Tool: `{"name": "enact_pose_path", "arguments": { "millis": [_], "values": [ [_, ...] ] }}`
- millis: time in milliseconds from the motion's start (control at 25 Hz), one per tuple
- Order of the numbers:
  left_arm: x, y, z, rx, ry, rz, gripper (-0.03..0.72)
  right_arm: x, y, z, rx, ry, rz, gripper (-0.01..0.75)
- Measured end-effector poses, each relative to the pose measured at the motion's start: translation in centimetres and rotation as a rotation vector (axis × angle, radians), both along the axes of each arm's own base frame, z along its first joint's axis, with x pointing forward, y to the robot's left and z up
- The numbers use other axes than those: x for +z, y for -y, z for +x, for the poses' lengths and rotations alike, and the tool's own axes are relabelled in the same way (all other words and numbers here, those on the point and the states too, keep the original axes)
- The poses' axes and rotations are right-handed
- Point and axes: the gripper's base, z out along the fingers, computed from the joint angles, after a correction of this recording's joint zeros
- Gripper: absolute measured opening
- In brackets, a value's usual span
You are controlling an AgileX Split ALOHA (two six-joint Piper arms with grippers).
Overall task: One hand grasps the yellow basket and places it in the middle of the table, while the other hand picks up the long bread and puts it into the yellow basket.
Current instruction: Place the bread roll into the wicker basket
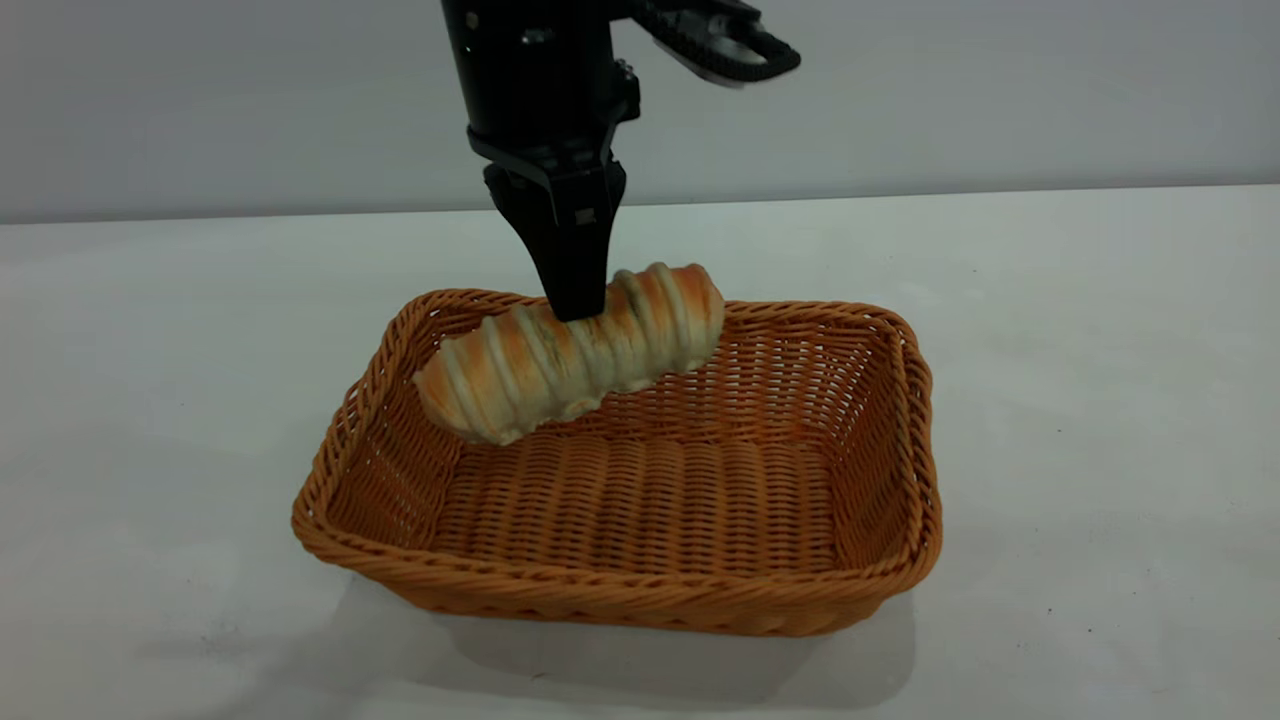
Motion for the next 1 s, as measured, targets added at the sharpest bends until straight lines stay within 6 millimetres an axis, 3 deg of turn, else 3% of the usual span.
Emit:
{"name": "enact_pose_path", "arguments": {
  "millis": [360, 600, 720, 920, 1000],
  "values": [
    [-3.6, 1.2, -0.4, -0.061, -0.056, 0.051, 0.003, 0.0, -0.1, 0.0, 0.005, -0.001, 0.007, 0.339],
    [-3.8, 1.1, -0.4, -0.050, -0.042, 0.088, 0.023, 0.0, -0.1, 0.0, 0.007, -0.001, 0.008, 0.339],
    [-3.9, 1.1, -0.4, -0.043, -0.038, 0.096, 0.097, 0.0, -0.1, 0.0, 0.008, -0.001, 0.010, 0.339],
    [-3.9, 1.0, -0.3, -0.017, -0.035, 0.106, 0.324, 0.0, -0.1, 0.0, 0.009, -0.002, 0.011, 0.339],
    [-3.8, 1.0, -0.3, 0.005, -0.031, 0.114, 0.378, 0.0, -0.1, 0.0, 0.009, -0.001, 0.011, 0.339]
  ]
}}
